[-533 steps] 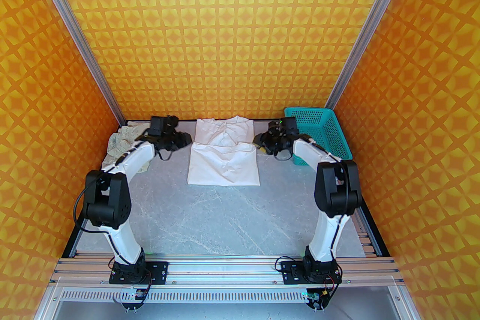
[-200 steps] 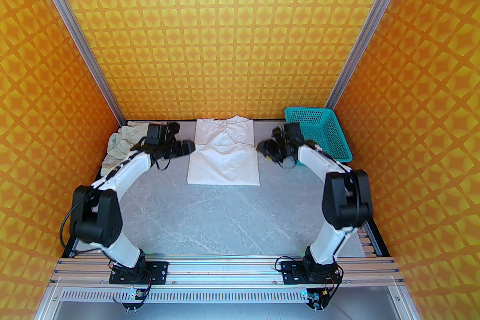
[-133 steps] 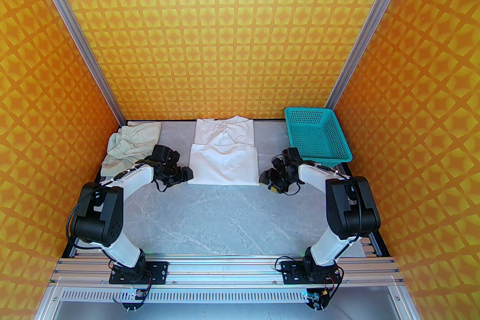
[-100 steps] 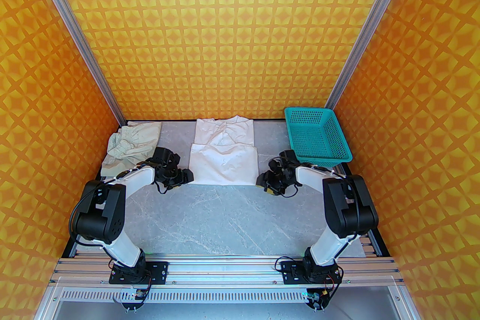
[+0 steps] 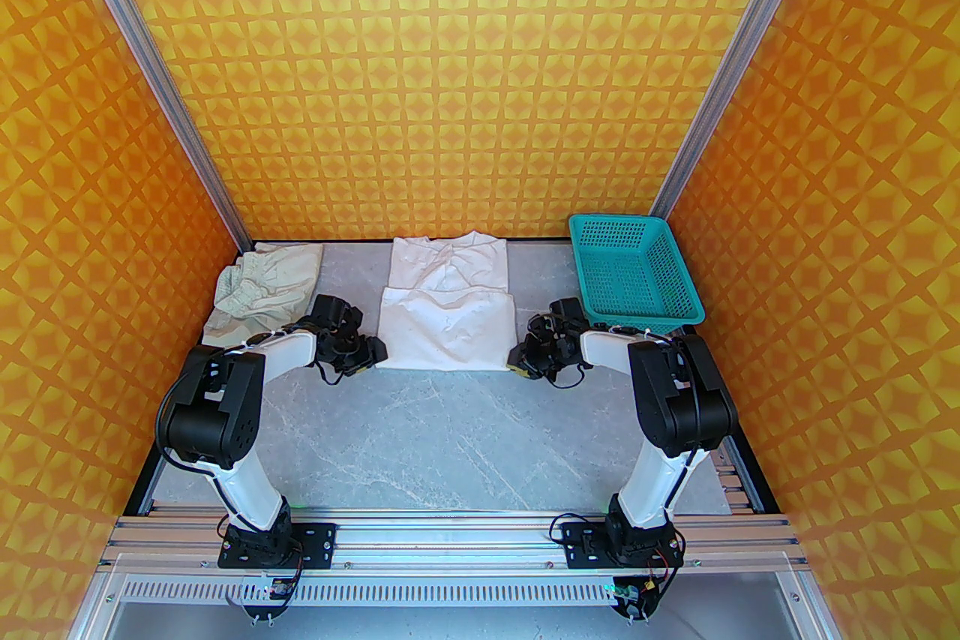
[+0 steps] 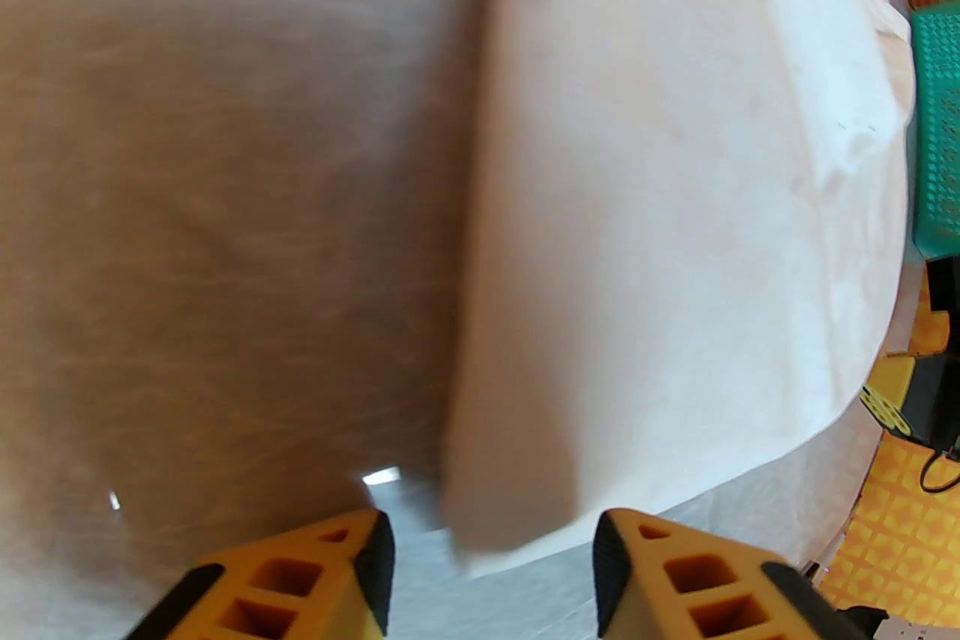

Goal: Fold and stack the mixed laundry pile

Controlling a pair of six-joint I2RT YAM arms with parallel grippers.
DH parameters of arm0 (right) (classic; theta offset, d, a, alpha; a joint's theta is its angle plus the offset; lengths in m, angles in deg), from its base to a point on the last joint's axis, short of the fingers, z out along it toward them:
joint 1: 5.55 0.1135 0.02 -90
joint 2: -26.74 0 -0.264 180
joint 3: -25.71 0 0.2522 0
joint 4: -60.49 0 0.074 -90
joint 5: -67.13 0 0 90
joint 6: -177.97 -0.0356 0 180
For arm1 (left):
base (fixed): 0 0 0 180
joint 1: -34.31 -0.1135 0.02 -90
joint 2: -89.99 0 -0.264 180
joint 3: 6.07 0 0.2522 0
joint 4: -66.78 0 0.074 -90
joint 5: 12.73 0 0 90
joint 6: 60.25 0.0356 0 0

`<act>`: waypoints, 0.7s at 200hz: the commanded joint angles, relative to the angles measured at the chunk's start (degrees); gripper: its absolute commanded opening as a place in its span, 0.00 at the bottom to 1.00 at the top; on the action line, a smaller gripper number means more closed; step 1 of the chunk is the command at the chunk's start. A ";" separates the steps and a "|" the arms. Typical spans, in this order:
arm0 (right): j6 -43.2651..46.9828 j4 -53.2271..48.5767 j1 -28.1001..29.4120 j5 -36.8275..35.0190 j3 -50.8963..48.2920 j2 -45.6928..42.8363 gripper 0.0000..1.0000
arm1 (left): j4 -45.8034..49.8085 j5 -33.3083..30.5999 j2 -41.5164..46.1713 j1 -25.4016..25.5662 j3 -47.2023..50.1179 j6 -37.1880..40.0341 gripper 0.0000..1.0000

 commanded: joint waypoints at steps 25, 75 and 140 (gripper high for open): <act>-2.63 4.81 0.45 0.22 -0.72 -1.61 0.02 | -1.32 2.53 1.67 0.69 -0.25 -1.61 0.46; -3.95 7.11 0.49 0.74 -2.35 -0.99 0.00 | -1.95 1.17 -0.13 0.73 1.03 -2.16 0.43; -4.31 8.31 0.48 0.05 -5.43 -2.74 0.00 | -10.23 0.86 3.88 0.82 6.02 -3.33 0.00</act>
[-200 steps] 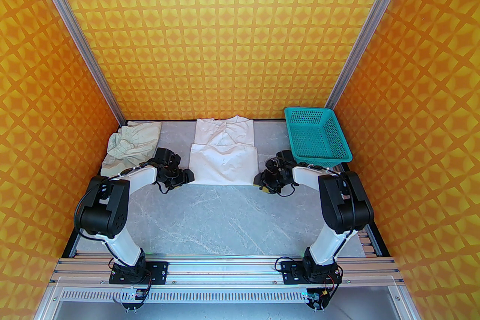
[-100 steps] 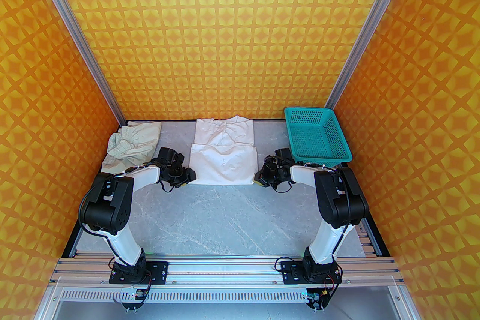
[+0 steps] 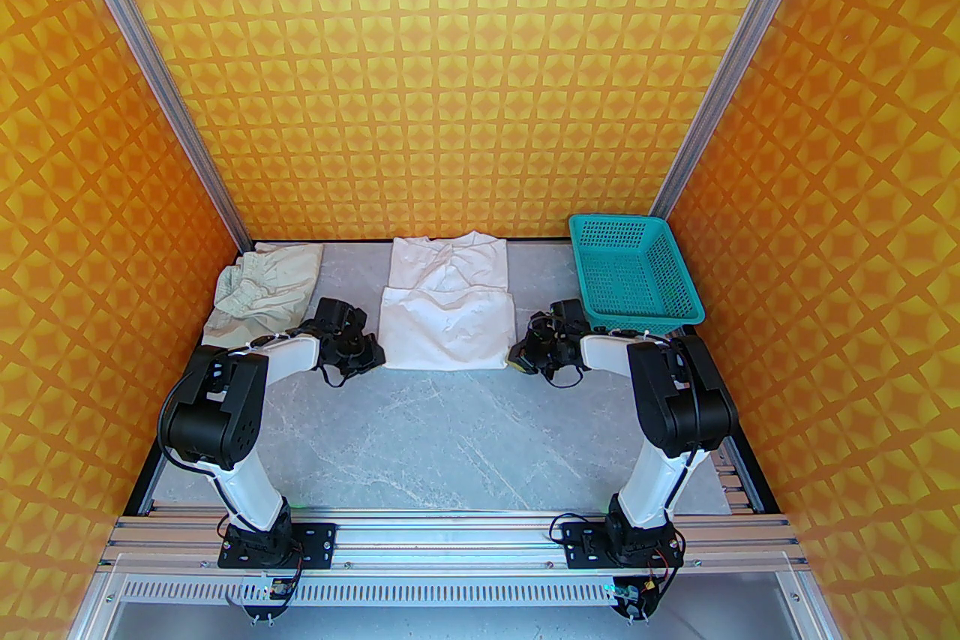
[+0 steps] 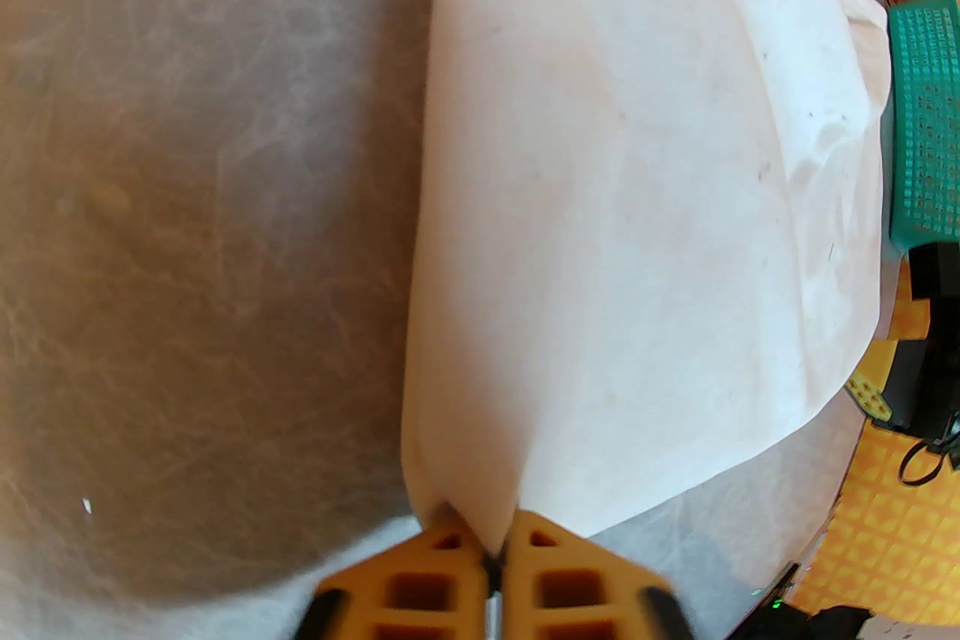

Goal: Fold and stack the mixed laundry pile

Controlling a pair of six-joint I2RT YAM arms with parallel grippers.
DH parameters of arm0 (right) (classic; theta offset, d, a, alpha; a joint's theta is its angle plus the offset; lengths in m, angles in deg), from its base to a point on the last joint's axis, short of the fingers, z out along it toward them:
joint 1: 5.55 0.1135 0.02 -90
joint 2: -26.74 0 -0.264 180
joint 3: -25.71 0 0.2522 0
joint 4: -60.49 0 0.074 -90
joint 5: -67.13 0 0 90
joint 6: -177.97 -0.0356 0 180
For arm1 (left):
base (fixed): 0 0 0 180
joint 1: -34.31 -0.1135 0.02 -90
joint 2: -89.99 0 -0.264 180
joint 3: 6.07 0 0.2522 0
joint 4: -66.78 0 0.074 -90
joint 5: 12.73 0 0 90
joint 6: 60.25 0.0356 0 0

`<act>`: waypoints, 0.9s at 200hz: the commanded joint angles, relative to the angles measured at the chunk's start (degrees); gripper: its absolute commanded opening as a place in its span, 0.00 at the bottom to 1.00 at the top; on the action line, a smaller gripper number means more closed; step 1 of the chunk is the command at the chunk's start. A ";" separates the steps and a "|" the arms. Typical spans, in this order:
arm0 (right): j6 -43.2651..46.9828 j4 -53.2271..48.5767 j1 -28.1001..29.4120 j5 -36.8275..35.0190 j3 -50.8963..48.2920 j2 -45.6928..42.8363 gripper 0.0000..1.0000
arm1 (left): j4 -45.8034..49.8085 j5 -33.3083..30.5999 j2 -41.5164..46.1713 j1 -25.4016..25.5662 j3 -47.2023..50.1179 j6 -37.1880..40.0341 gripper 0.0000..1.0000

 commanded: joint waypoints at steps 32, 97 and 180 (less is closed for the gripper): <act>-0.85 1.85 0.48 -0.14 -6.94 -5.67 0.00 | -2.67 -0.20 7.26 0.36 5.75 1.10 0.00; 0.33 -1.65 0.49 -2.02 -20.46 -17.20 0.00 | 3.83 -0.11 17.93 0.36 15.37 3.20 0.00; 4.96 -22.27 0.49 -10.00 -25.70 -35.33 0.07 | 12.41 -1.05 29.46 0.84 25.21 -2.35 0.09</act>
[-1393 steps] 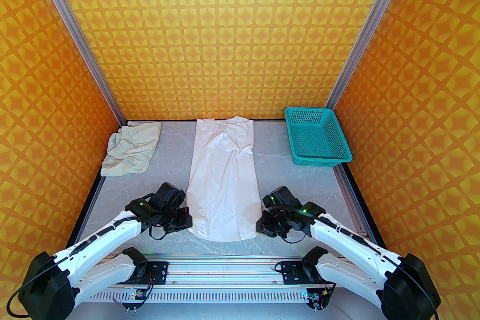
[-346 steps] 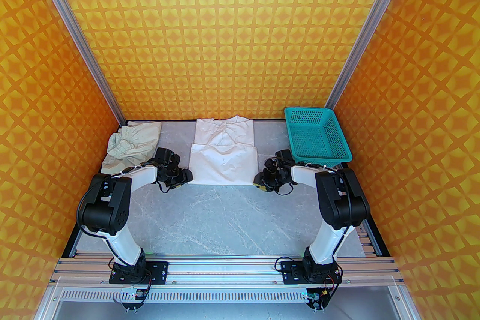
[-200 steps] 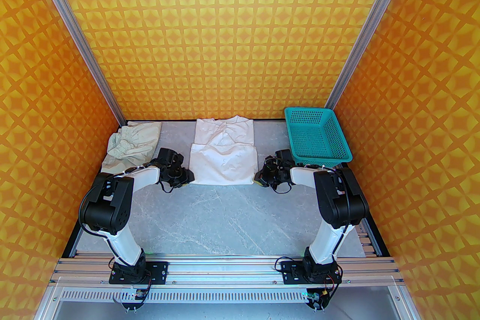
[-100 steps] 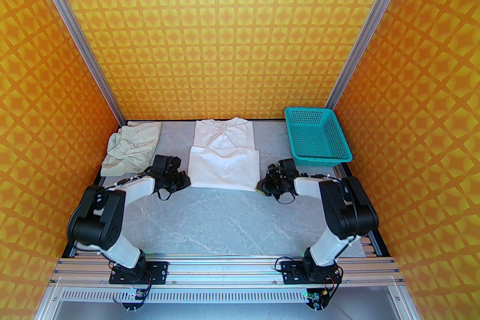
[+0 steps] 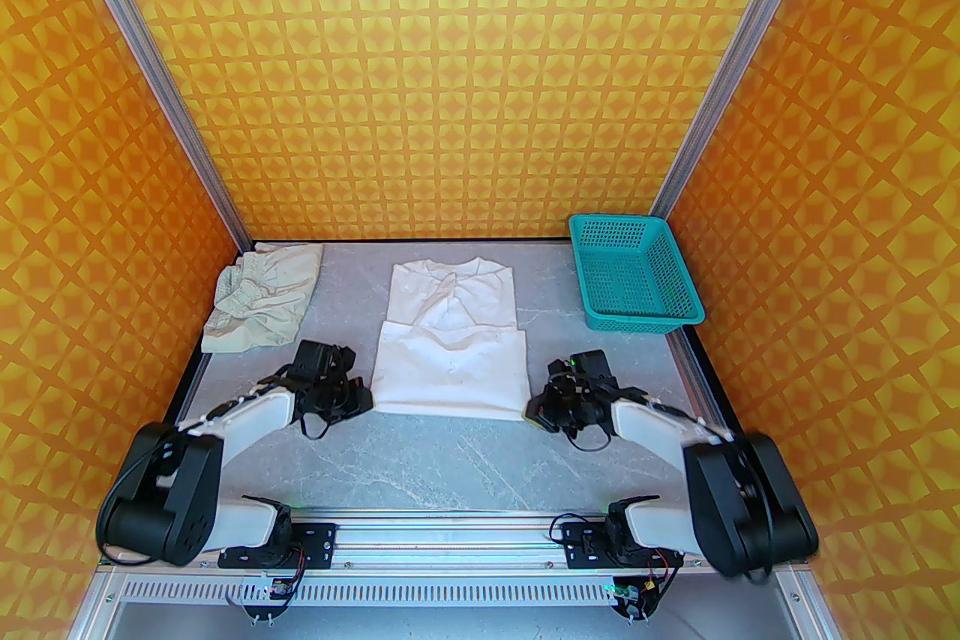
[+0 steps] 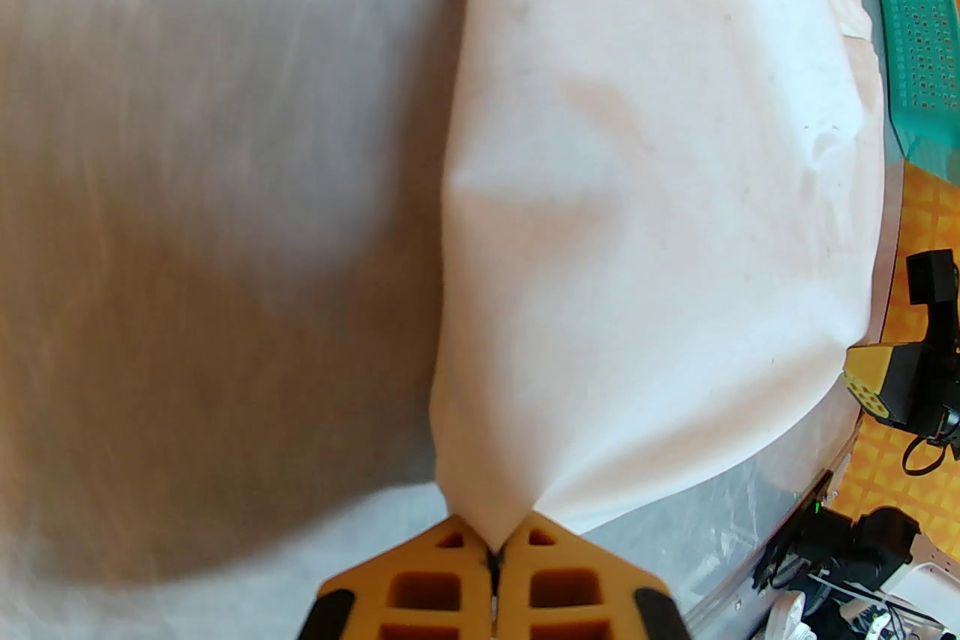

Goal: Fold and stack the mixed laundry pile

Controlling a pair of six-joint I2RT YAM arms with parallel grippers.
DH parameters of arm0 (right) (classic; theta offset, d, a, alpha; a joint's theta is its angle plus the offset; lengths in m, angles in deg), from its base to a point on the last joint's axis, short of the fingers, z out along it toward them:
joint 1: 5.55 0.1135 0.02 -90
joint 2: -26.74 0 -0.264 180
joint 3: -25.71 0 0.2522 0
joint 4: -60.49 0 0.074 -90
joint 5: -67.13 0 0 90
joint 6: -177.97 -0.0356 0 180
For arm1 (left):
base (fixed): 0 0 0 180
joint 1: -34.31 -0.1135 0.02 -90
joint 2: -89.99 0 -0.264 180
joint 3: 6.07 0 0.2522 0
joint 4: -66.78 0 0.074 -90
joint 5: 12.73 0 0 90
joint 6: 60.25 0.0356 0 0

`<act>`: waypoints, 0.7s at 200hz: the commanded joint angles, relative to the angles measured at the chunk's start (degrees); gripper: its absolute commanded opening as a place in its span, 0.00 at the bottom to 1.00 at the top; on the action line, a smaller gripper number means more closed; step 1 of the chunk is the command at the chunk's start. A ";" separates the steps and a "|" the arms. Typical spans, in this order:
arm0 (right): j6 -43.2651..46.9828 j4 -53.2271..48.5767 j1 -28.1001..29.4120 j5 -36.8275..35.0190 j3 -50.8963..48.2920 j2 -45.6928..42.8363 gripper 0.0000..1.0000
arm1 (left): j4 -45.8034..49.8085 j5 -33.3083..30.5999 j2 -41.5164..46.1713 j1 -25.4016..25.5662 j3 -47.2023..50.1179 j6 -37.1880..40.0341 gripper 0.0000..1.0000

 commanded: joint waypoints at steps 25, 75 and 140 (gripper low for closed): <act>5.21 -18.07 -0.23 -10.12 2.97 -5.08 0.38 | 8.22 -2.65 7.36 -0.23 2.13 -2.52 0.33; 7.11 -18.86 0.28 -10.92 13.74 -3.39 0.38 | 12.85 -3.09 6.67 0.48 -10.18 1.23 0.31; 4.67 -4.13 3.99 -5.37 33.17 23.89 0.27 | 3.13 -0.30 -17.55 3.55 -29.50 5.32 0.12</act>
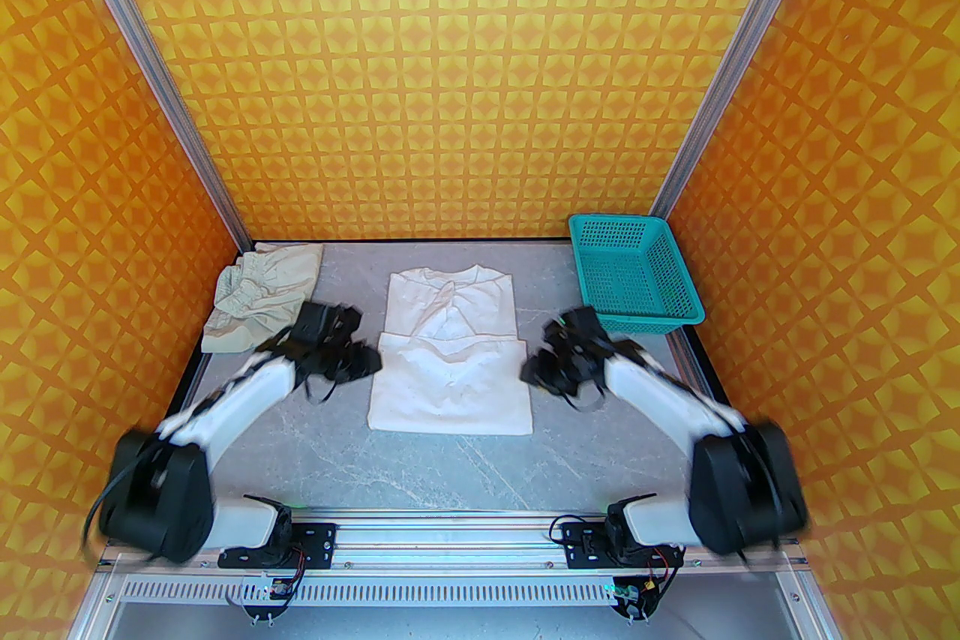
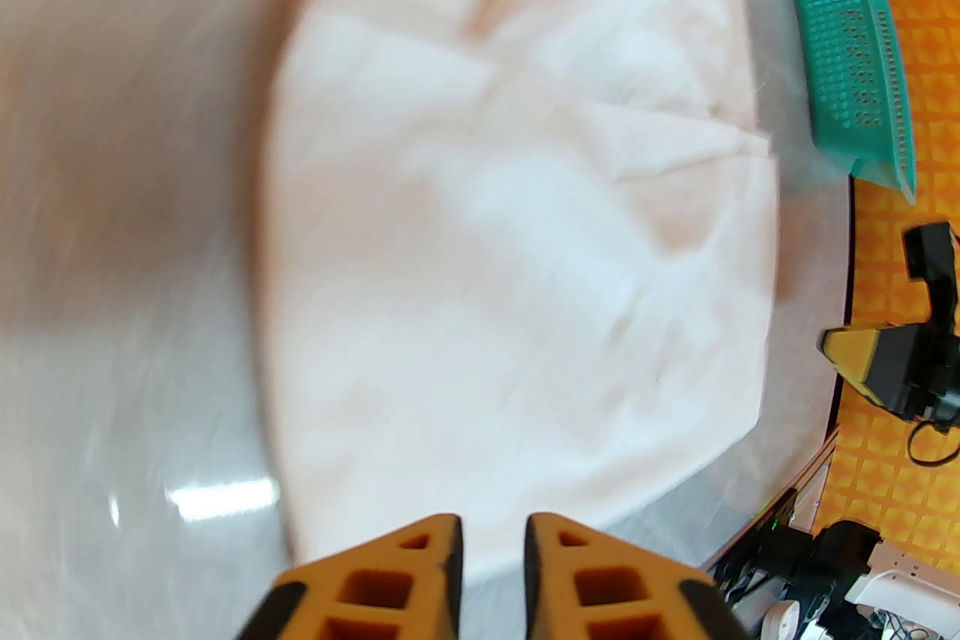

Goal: Fold and stack the mixed laundry pile

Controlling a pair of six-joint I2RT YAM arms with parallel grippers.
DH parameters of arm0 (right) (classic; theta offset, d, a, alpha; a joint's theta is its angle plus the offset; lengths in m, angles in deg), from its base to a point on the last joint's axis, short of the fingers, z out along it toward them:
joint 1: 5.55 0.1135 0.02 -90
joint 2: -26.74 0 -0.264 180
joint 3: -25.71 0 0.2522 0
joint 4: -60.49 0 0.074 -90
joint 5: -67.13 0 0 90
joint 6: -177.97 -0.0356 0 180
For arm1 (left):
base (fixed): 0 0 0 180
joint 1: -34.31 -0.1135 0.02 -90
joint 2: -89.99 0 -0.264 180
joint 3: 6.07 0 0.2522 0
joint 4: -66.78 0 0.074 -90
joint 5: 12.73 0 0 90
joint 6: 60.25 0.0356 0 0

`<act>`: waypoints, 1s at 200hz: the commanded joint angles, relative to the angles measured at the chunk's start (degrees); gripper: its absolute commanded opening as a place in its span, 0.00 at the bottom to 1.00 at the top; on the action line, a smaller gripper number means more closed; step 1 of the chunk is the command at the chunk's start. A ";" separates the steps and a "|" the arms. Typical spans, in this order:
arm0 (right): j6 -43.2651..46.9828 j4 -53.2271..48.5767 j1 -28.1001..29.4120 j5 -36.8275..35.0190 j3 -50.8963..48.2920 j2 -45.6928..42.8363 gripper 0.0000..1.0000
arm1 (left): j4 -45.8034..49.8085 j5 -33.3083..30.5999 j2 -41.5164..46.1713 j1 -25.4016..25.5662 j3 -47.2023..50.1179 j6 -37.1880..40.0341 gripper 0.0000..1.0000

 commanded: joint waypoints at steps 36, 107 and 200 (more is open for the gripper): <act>0.58 7.10 -0.20 3.75 14.69 19.18 0.24 | -6.52 2.31 -19.13 0.27 -12.46 4.43 0.10; 3.23 6.98 -5.32 3.36 17.23 28.89 0.20 | -12.48 2.40 -27.80 -4.15 -12.72 4.84 0.05; 2.89 4.22 -5.03 5.60 13.15 14.07 0.28 | -9.67 3.15 -14.64 -4.89 -8.73 3.91 0.26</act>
